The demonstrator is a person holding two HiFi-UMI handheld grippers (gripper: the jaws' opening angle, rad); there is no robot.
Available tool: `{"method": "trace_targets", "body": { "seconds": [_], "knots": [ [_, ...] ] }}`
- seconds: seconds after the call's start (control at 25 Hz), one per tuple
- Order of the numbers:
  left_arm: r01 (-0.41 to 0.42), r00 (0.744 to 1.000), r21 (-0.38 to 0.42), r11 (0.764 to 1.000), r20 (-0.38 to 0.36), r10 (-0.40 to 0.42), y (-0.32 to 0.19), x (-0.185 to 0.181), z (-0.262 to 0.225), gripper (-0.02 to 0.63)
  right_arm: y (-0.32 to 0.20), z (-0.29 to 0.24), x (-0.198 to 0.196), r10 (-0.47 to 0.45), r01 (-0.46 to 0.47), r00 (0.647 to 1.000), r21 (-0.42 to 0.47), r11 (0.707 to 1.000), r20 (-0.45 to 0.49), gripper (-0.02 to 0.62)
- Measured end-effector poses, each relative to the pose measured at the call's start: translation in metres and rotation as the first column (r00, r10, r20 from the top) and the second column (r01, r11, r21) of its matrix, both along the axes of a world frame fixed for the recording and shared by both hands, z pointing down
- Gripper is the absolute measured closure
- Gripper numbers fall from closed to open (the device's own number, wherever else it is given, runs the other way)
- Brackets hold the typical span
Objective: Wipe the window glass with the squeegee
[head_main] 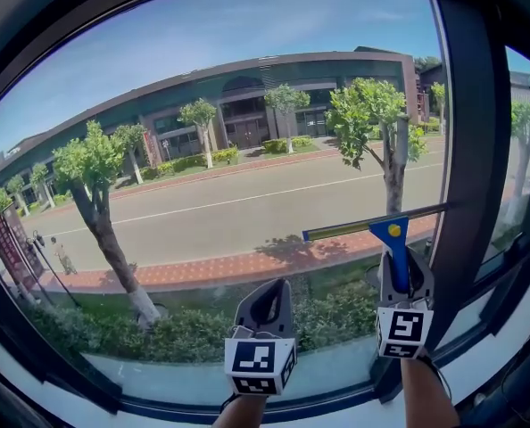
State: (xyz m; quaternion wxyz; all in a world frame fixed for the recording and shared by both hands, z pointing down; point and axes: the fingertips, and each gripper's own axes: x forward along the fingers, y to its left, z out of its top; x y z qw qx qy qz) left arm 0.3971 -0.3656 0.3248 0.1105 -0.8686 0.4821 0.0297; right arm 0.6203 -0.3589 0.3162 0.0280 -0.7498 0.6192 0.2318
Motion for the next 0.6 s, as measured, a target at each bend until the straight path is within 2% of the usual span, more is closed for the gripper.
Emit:
{"method": "trace_targets", "body": {
  "seconds": [0.32, 0.6],
  "knots": [
    [-0.006, 1.000, -0.073, 0.997, -0.025, 0.005, -0.005, -0.002, 0.032, 0.604, 0.001, 0.023, -0.002, 0.005, -0.005, 1.000, -0.018, 1.000, -0.003, 0.455],
    [-0.003, 1.000, -0.094, 0.996, -0.020, 0.001, -0.005, -0.007, 0.050, 0.604, 0.004, 0.051, -0.008, 0.007, -0.007, 1.000, -0.048, 0.999, -0.004, 0.454]
  ]
}}
